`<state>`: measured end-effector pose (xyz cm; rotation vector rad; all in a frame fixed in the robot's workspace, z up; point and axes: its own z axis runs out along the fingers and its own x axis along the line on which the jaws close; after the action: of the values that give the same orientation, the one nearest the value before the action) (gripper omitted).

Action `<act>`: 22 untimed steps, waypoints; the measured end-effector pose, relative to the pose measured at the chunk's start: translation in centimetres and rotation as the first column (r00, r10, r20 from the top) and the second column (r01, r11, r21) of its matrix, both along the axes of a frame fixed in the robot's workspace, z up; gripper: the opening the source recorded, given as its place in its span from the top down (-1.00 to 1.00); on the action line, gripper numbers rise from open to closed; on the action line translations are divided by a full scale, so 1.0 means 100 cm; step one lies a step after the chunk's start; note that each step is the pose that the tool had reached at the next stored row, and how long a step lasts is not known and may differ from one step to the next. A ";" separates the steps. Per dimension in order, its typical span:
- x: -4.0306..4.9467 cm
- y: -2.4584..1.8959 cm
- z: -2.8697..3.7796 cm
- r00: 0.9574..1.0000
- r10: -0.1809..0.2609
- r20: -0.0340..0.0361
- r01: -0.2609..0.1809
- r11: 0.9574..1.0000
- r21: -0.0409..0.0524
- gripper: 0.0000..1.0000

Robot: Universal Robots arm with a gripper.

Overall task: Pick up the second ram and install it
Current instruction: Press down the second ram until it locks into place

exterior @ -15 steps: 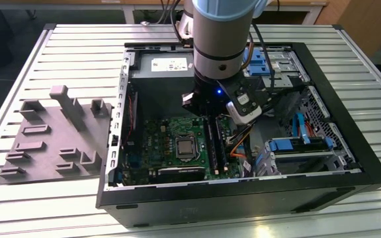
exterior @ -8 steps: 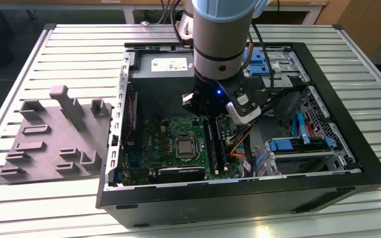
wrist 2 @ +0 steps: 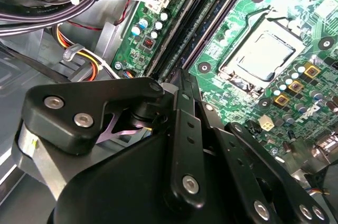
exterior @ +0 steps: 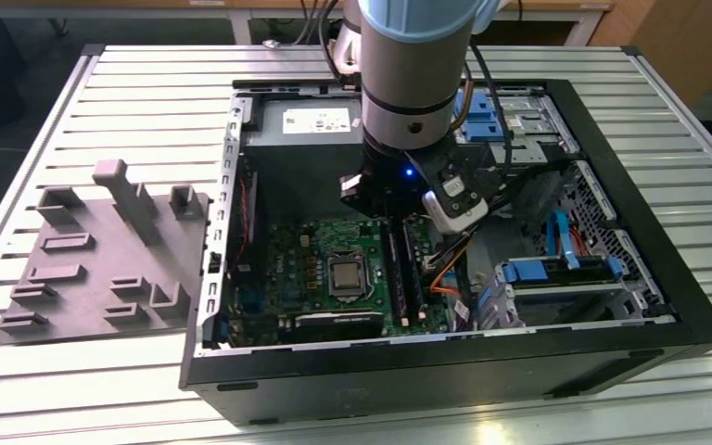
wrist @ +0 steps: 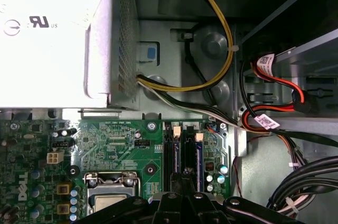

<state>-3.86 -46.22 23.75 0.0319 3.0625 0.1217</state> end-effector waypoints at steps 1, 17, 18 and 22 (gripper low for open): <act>0.0000 0.0000 -0.0003 1.000 0.000 0.000 0.000 1.000 0.000 0.79; 0.0000 0.0023 -0.0045 1.000 0.000 0.000 0.000 1.000 0.000 0.79; 0.0000 0.0024 -0.0048 1.000 0.000 0.000 0.000 1.000 0.000 0.79; 0.0000 0.0027 -0.0060 1.000 0.000 0.000 0.000 1.000 0.000 0.79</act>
<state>-3.86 -45.94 23.15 0.0319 3.0626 0.1215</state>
